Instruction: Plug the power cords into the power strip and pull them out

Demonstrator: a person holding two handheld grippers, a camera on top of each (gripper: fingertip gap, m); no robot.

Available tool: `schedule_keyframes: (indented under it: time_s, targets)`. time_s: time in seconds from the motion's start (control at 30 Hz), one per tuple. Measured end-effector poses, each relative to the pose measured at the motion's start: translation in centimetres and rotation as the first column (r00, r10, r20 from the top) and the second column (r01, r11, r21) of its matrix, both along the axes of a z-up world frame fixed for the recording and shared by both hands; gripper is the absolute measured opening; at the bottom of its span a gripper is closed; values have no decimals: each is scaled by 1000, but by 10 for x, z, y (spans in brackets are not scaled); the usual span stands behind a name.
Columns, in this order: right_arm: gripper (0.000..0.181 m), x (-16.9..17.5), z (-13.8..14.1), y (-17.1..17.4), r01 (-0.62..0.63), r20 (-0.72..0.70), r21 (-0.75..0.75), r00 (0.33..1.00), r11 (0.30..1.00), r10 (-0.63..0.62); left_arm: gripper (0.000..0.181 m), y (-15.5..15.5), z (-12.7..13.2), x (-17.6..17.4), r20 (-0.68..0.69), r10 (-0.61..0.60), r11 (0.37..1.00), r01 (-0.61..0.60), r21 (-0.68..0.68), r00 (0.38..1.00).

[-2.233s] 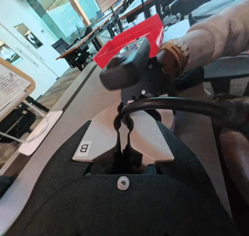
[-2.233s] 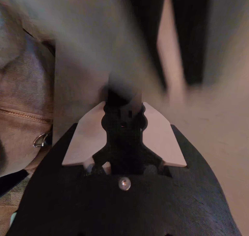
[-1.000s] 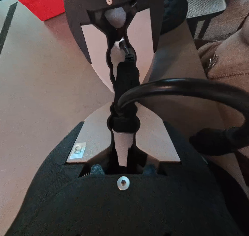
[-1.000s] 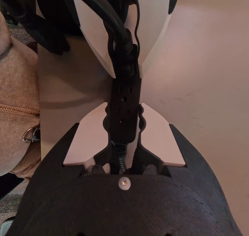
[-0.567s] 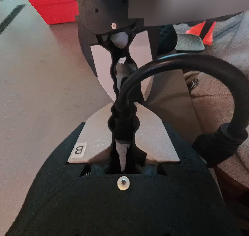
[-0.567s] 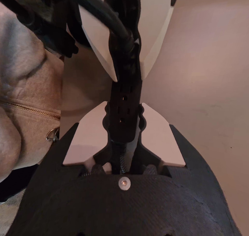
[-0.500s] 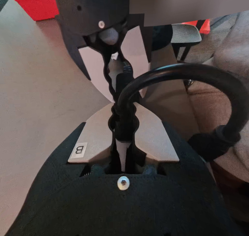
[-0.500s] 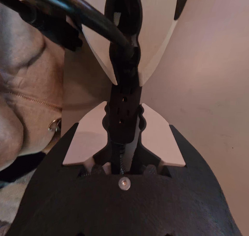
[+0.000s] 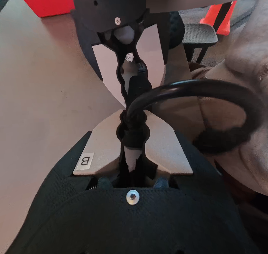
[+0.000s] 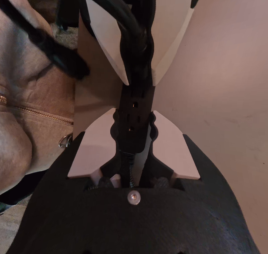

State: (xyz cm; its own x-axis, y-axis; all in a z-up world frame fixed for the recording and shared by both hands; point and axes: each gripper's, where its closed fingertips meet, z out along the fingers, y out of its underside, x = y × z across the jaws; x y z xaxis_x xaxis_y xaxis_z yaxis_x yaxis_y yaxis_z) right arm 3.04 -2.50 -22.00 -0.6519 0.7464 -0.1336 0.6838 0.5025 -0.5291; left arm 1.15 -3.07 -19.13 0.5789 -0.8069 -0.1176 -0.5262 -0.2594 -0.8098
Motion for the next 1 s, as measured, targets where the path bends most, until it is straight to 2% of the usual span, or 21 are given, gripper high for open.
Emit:
schedule_keyframes:
  time_s: [0.03, 0.13, 0.2, 0.27, 0.37, 0.47, 0.57, 0.6, 0.67, 0.77, 0.83, 0.87, 0.9, 0.97, 1.0]
  targets:
    - [45, 1, 0, 2, -17, 24, 25, 1000, 1000, 17, 20, 3, 0, 4, -22, 9, 1000, -9, 4, 1000]
    - [45, 9, 2, 7, -45, 69, 88, 997, 995, 39, 20, 8, 4, 17, -215, -10, 998, 22, 55, 977]
    - [45, 8, 1, 3, -6, 33, 79, 999, 997, 3, 20, 1, 3, 9, -171, -14, 999, 22, 45, 985]
    - [46, 5, -1, -6, 14, 29, -6, 999, 1000, -14, 20, -5, 1, 4, -3, 9, 1000, -9, 17, 1000]
    - [45, 4, 1, -4, -12, 56, 43, 998, 999, 10, 19, 2, 4, 8, -163, 37, 999, -32, 35, 986]
    - [45, 7, 3, -2, -9, 49, 96, 999, 995, 4, 19, 2, 10, 16, -176, 24, 998, -13, 62, 984]
    - [45, 2, -2, -11, 34, 40, 17, 999, 999, -35, 19, -5, 2, 0, -5, 59, 998, -59, -5, 998]
    - [46, 1, -2, -11, 22, 40, 17, 999, 1000, -23, 19, -6, 2, -1, -12, 77, 997, -77, -2, 997]
    - [46, 5, -1, -10, -33, 97, 70, 995, 997, 26, 18, -3, 3, 11, -133, 71, 997, -69, 24, 988]
    - [47, 12, 5, -10, -84, 118, 151, 991, 985, 66, 12, -5, 27, 40, -127, -46, 994, 58, 93, 991]
    - [47, 13, -1, -5, -30, 111, 132, 994, 991, 15, 12, -3, 12, 18, -160, 0, 1000, 5, 29, 987]
    - [47, 13, -4, -5, -6, 100, 75, 995, 997, -2, 11, -7, 11, 15, -74, 12, 1000, -10, 25, 997]
    - [47, 11, -3, -11, -1, 84, 21, 996, 1000, -1, 11, -12, 11, 11, -68, 16, 1000, -14, 27, 998]
    - [47, 9, -4, -16, -25, 89, 34, 996, 999, 22, 11, -14, 12, 7, -137, 18, 999, -12, 42, 990]
    - [47, 8, -4, -17, -35, 91, 43, 995, 998, 31, 10, -16, 13, 8, -110, 17, 999, -11, 49, 994]
